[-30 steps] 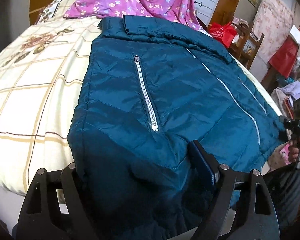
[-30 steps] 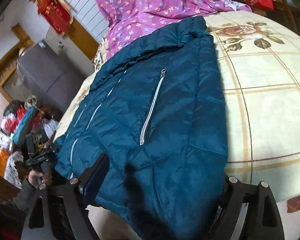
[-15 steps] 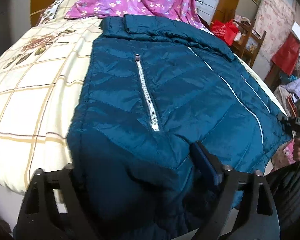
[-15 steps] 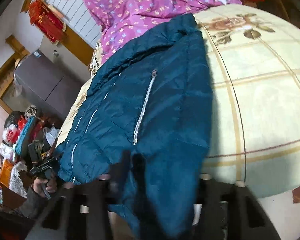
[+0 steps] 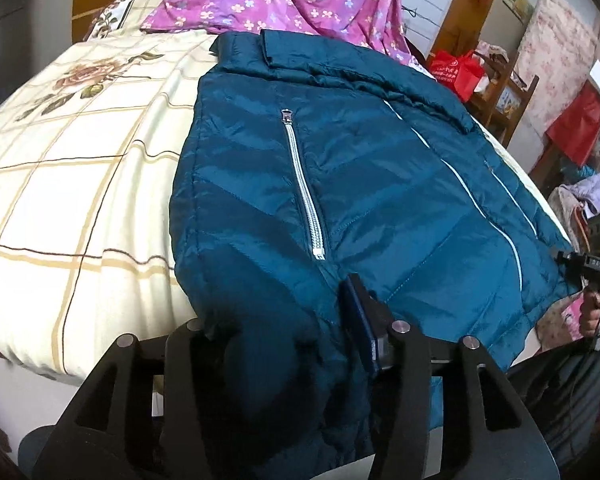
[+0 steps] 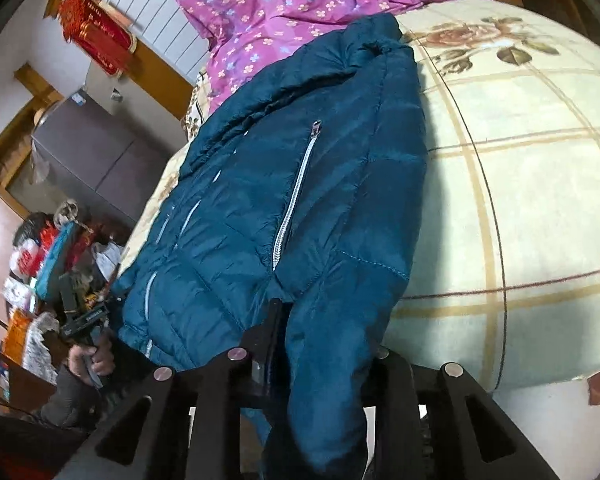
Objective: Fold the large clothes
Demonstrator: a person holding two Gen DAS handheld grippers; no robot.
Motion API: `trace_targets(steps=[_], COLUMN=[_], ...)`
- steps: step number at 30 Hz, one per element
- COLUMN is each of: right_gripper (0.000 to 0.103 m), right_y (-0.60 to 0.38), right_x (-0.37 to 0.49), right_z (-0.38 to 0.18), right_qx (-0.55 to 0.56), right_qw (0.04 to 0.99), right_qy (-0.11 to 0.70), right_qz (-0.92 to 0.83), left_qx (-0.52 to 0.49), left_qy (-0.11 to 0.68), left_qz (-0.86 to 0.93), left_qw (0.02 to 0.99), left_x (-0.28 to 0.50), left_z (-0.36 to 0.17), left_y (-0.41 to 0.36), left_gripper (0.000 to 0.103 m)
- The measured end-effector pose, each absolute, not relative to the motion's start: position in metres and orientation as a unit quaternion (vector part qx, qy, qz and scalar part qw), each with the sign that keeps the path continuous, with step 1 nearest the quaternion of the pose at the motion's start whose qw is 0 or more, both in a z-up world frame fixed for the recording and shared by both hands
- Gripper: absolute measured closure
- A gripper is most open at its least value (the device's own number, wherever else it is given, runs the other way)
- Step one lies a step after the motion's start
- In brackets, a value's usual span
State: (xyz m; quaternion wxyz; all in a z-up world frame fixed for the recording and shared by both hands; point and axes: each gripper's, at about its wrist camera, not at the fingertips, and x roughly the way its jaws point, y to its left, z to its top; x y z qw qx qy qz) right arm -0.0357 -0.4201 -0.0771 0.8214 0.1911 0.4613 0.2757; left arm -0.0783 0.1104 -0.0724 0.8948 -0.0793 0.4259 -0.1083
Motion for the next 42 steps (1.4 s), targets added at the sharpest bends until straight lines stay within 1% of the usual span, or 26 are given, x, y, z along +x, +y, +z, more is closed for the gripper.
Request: trace_targets(steps=[1, 2, 4, 5, 11, 16, 23, 28, 31, 35, 38, 42], right_gripper=[0.085, 0.088, 0.091, 0.092, 0.093, 0.093, 0.093, 0.094, 0.094, 0.094, 0.094, 0.094], right_y=[-0.417, -0.414, -0.41, -0.411, -0.42, -0.421, -0.434, -0.443, -0.442, -0.432, -0.423, -0.422], right_x=[-0.038, -0.042, -0.049, -0.053, -0.079, -0.111, -0.157, -0.169, -0.146, -0.109, -0.065, -0.009], right_z=[-0.072, -0.065, -0.055, -0.05, -0.025, -0.006, 0.027, 0.068, 0.085, 0.105, 0.116, 0.121], right_qx=[0.178, 0.164, 0.149, 0.152, 0.201, 0.241, 0.245, 0.226, 0.219, 0.213, 0.221, 0.25], right_qw=[0.829, 0.838, 0.854, 0.859, 0.872, 0.871, 0.883, 0.899, 0.91, 0.928, 0.938, 0.94], right_qy=[0.453, 0.44, 0.416, 0.404, 0.341, 0.298, 0.258, 0.209, 0.19, 0.168, 0.152, 0.144], right_qz=[0.277, 0.277, 0.275, 0.274, 0.287, 0.306, 0.308, 0.311, 0.297, 0.257, 0.219, 0.184], left_qx=[-0.085, -0.094, -0.119, -0.123, -0.125, -0.167, -0.197, -0.222, -0.211, -0.184, -0.164, -0.144], left_qy=[0.425, 0.423, 0.416, 0.413, 0.385, 0.353, 0.305, 0.257, 0.235, 0.211, 0.191, 0.18], left_qz=[-0.107, -0.104, -0.107, -0.107, -0.121, -0.136, -0.165, -0.184, -0.164, -0.121, -0.091, -0.06], left_qw=[0.895, 0.895, 0.895, 0.896, 0.906, 0.91, 0.917, 0.922, 0.934, 0.952, 0.963, 0.971], left_x=[-0.079, -0.08, -0.085, -0.087, -0.108, -0.133, -0.171, -0.185, -0.166, -0.116, -0.063, 0.011], left_z=[-0.072, -0.072, -0.069, -0.067, -0.039, -0.009, 0.033, 0.07, 0.089, 0.115, 0.13, 0.134], left_y=[0.112, 0.115, 0.123, 0.125, 0.135, 0.16, 0.175, 0.181, 0.178, 0.166, 0.154, 0.142], left_gripper=[0.069, 0.08, 0.089, 0.091, 0.093, 0.093, 0.093, 0.093, 0.093, 0.093, 0.093, 0.093])
